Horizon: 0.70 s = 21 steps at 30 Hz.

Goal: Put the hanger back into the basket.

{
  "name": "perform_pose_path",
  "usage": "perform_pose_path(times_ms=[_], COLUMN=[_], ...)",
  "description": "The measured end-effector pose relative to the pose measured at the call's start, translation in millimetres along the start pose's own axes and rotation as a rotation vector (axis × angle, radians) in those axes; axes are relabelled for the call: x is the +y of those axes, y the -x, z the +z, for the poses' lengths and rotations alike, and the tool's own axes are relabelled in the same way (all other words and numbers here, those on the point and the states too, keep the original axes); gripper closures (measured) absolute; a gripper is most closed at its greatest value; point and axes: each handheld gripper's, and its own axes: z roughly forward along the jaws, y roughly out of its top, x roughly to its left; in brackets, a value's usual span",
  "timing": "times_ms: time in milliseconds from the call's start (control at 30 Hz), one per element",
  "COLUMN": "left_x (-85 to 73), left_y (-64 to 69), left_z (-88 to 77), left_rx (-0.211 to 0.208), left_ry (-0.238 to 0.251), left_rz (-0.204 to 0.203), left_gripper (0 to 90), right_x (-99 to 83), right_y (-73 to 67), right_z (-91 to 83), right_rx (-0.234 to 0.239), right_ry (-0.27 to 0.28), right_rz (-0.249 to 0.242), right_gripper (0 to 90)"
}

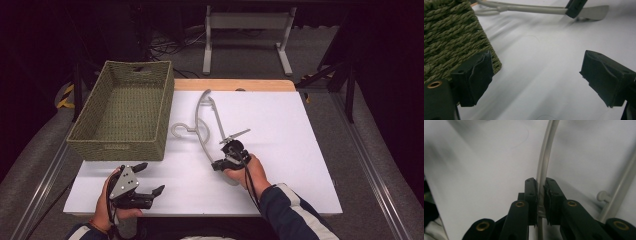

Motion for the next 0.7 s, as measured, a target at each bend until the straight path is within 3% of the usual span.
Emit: perform_pose_path(times_ms=[100, 167, 233, 267, 333, 367, 500, 600, 700], left_x=[2.1, 6.0, 8.1, 11.9, 18.0, 23.4, 44.9, 57.3, 68.5], left_y=[1.2, 2.6, 3.4, 4.8, 6.1, 7.7, 13.3, 16.5, 14.5], left_z=[2.8, 7.3, 10.3, 15.9, 24.2, 31.4, 59.2, 76.0, 88.1], left_rx=[-0.022, -0.056, -0.063, -0.082, -0.103, -0.130, -0.184, -0.198, -0.210], left_ry=[0.005, 0.015, 0.017, 0.018, 0.027, 0.033, 0.053, 0.078, 0.130], left_rz=[-0.010, -0.024, -0.028, -0.040, -0.046, -0.053, -0.068, -0.068, -0.118], left_gripper=[11.8, 12.8, 14.8, 14.8, 16.8, 20.1, 22.6, 26.1, 30.1], right_x=[-4.1, -10.2, -15.1, -15.1, -21.5, -26.3, -32.6, -35.0, -38.3], right_y=[7.3, 14.5, 21.0, 21.0, 28.3, 31.6, 34.7, 34.1, 30.9], right_z=[-5.5, -11.0, -13.4, -13.4, -17.3, -20.8, -25.5, -29.4, -32.7], right_rx=[0.033, 0.086, 0.125, 0.125, 0.172, 0.194, 0.216, 0.233, 0.258], right_ry=[0.048, 0.105, 0.150, 0.150, 0.206, 0.249, 0.302, 0.334, 0.374], right_rz=[0.002, 0.025, 0.042, 0.042, 0.057, 0.053, 0.038, 0.012, -0.020], right_gripper=[82.8, 83.0, 83.0, 83.0, 83.0, 83.1, 83.3, 83.3, 83.3])
